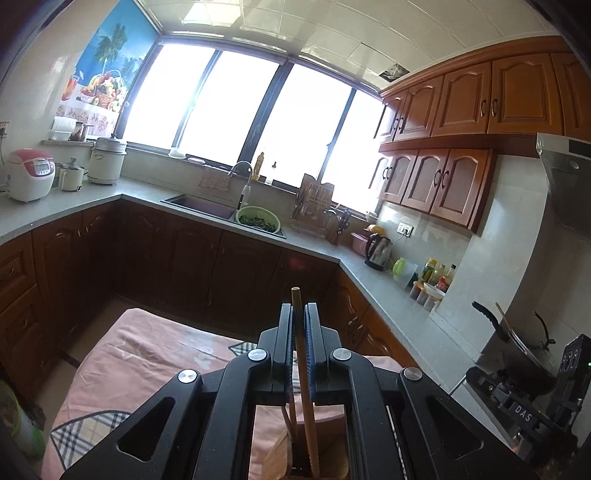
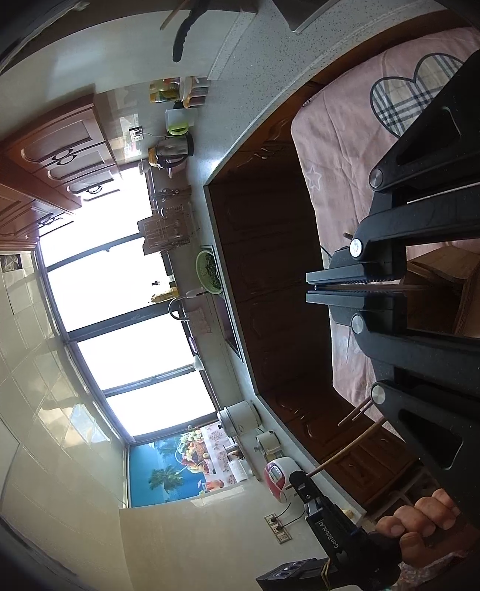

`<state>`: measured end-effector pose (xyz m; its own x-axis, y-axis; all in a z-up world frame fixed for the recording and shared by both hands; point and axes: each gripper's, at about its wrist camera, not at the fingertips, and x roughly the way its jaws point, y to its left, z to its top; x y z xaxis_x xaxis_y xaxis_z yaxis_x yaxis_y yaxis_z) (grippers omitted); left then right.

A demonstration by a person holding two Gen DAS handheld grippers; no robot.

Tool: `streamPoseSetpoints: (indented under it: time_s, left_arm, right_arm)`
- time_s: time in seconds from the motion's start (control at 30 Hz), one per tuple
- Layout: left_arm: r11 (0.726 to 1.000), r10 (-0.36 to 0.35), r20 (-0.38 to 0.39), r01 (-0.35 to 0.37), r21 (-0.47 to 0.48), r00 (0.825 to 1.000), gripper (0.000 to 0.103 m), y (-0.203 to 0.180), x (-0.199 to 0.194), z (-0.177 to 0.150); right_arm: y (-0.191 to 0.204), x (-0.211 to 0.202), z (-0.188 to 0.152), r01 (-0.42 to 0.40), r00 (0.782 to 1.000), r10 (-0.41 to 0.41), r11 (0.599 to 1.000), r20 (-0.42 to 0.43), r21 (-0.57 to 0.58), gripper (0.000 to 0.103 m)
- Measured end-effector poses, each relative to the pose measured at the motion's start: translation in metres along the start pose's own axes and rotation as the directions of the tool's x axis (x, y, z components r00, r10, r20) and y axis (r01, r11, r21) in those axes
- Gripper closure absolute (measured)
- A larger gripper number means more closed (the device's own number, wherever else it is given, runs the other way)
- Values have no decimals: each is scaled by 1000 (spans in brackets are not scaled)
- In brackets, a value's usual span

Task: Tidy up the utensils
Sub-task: 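Lower the wooden chopstick into a slot of the holder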

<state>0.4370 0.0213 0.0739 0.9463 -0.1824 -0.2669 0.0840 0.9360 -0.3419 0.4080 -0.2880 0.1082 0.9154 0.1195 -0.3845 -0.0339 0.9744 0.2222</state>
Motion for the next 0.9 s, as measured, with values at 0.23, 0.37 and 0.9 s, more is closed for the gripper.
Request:
streamPoseSetpoints:
  time_s: [0.23,0.37,0.9]
  left_arm:
    - [1000,7,16,-7,5,1000,99,-1,2,-15]
    - [1000,6,5,-6,-10,1000,100,6,7,-21]
    - [1000,7,-157,-4,21,988,99,11,45,-49]
  right_arm:
    - [-3,10,-13,0,999,0,1000,-33,13,100]
    - [-3,10,-14,0,999,1,1000,-34,14,100]
    - [-2,24,-27,18,998,-18,1000,-59,-1,100]
